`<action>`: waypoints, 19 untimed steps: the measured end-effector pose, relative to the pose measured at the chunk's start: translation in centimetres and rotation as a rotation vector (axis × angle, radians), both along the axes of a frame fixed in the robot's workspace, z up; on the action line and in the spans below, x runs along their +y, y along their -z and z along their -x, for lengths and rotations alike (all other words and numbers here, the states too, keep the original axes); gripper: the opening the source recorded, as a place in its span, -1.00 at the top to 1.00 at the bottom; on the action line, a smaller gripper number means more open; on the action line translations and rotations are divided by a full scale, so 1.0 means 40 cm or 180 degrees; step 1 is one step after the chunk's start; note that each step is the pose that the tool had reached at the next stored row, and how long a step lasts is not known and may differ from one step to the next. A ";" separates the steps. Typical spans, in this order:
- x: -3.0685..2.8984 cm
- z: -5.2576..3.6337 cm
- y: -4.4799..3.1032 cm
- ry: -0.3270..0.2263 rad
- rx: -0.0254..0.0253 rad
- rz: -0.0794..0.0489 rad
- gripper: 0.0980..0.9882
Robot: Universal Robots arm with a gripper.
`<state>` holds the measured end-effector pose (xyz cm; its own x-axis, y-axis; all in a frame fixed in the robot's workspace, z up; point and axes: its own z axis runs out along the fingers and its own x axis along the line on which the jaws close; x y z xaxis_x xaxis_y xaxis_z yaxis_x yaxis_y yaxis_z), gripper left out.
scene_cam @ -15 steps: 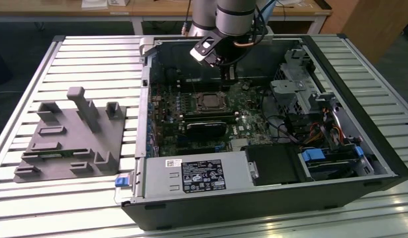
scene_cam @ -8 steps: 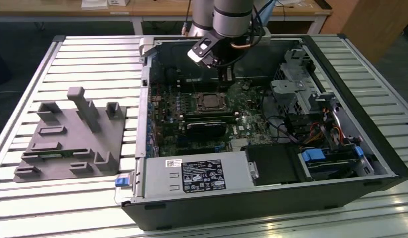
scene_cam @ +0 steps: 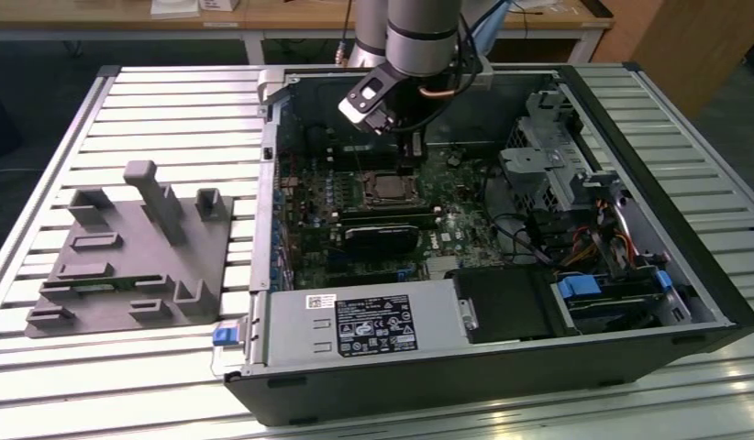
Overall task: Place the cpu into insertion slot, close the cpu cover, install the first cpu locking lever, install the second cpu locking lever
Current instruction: 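Close the cpu cover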
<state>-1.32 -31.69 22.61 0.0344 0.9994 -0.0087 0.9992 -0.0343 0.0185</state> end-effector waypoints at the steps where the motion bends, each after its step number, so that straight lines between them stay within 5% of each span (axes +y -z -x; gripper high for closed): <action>1: -0.003 0.005 0.001 0.0000 0.0000 -0.0011 0.98; 9: -0.016 0.036 0.009 0.0000 0.0000 -0.0071 0.98; 16: -0.016 0.037 0.010 -0.0022 0.0000 -0.0072 0.98; 19: -0.016 0.037 0.011 -0.0176 0.0002 -0.0072 0.98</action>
<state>-2.81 -32.34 22.19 -0.0207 0.9997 0.0141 0.9996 0.0205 0.0178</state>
